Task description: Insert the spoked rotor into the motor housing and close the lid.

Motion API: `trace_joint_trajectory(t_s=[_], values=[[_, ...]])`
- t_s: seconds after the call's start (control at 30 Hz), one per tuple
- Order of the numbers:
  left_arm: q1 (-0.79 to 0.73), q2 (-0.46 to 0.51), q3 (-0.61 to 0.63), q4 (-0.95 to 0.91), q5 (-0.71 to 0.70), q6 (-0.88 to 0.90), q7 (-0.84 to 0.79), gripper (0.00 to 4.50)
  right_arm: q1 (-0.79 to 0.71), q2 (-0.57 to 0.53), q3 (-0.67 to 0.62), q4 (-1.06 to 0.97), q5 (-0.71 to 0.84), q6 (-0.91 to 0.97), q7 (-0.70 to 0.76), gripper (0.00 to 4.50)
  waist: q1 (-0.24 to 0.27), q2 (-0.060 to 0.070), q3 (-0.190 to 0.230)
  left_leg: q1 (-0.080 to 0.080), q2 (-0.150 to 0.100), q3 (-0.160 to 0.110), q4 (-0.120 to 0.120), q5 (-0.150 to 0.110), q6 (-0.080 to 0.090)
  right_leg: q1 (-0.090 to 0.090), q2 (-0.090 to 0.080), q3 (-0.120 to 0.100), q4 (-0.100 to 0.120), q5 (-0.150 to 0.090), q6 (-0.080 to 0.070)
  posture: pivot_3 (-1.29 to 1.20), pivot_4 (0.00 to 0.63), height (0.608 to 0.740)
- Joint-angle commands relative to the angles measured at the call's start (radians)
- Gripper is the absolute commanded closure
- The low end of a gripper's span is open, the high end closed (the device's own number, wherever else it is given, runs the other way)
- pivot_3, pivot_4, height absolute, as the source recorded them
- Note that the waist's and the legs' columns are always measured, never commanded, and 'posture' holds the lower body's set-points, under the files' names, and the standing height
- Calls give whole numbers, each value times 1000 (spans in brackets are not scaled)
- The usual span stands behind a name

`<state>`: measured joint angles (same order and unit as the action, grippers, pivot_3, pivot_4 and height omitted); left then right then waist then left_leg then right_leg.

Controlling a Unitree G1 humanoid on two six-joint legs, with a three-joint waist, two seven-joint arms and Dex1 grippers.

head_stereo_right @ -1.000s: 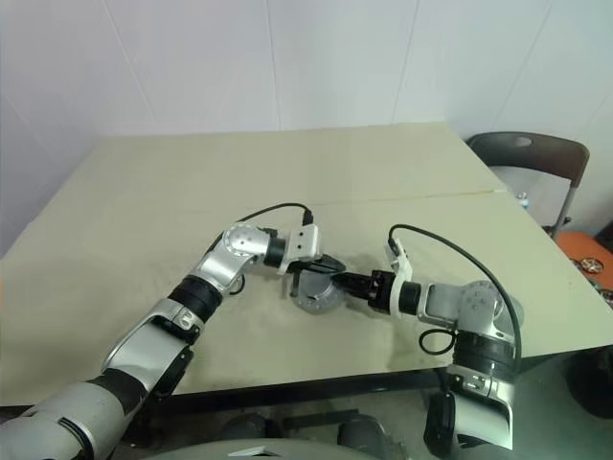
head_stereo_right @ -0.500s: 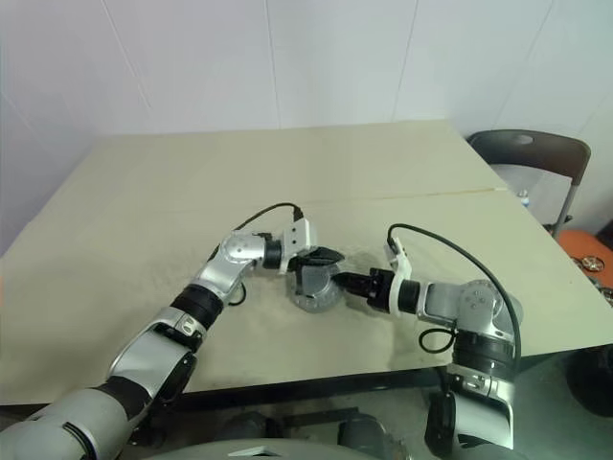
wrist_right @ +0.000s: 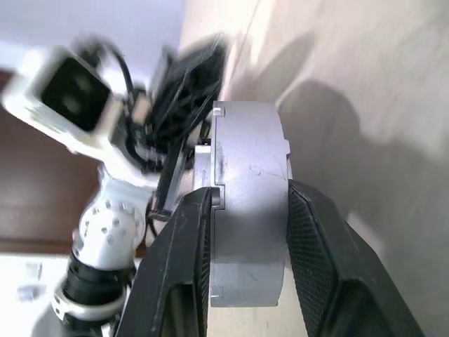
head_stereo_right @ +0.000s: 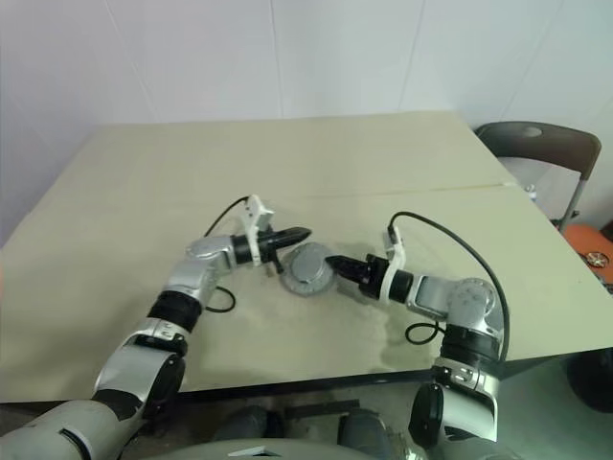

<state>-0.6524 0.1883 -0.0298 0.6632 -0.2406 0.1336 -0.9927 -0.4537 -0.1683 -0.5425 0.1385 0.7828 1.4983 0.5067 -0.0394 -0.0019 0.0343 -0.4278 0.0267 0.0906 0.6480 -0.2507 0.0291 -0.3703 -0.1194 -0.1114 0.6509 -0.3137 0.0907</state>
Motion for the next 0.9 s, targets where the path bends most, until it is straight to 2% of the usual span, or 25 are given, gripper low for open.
trace_joint_trajectory(t_s=[0.03,0.1,0.2,0.4,0.57,0.6,0.83,0.9], values=[[12,20,102,-105,-107,130,57,4500,-53,11,-41,11,40,-86,-10,3224,2,0,0,0,0,0,0,0,0,0,0,0,0,0,1,0,0,740],[20,31,148,-129,-146,199,96,4500,-59,11,-35,33,24,-140,-26,3224,3,0,1,0,0,0,1,0,-1,1,0,0,0,1,2,0,0,740],[39,34,200,-185,-216,311,136,3937,-77,33,-36,64,12,-249,-59,3226,1,0,1,0,0,0,2,1,-1,2,0,0,0,2,3,0,0,740],[27,-30,352,-242,-393,516,318,1887,-144,101,-61,83,50,-423,-127,3226,-2,0,3,0,0,0,2,1,-2,1,0,1,1,2,3,0,0,740],[21,-58,388,-240,-456,617,402,225,-185,127,-62,75,90,-490,-147,3226,-1,0,3,0,0,0,2,3,-4,1,1,1,1,2,3,0,0,740],[13,-70,402,-236,-481,657,432,12,-187,128,-57,78,96,-499,-147,3226,0,0,3,1,0,0,2,3,-5,1,1,1,1,2,3,0,0,740],[-56,-149,550,-191,-702,888,573,12,-168,139,-30,72,128,-525,-151,3226,-1,-1,4,0,0,-1,2,4,-6,1,1,2,1,2,3,0,0,740],[-58,-161,551,-203,-739,943,578,12,-161,140,-24,68,136,-525,-151,3226,-3,-1,4,0,0,-1,2,4,-6,1,1,2,1,2,3,0,0,740]])
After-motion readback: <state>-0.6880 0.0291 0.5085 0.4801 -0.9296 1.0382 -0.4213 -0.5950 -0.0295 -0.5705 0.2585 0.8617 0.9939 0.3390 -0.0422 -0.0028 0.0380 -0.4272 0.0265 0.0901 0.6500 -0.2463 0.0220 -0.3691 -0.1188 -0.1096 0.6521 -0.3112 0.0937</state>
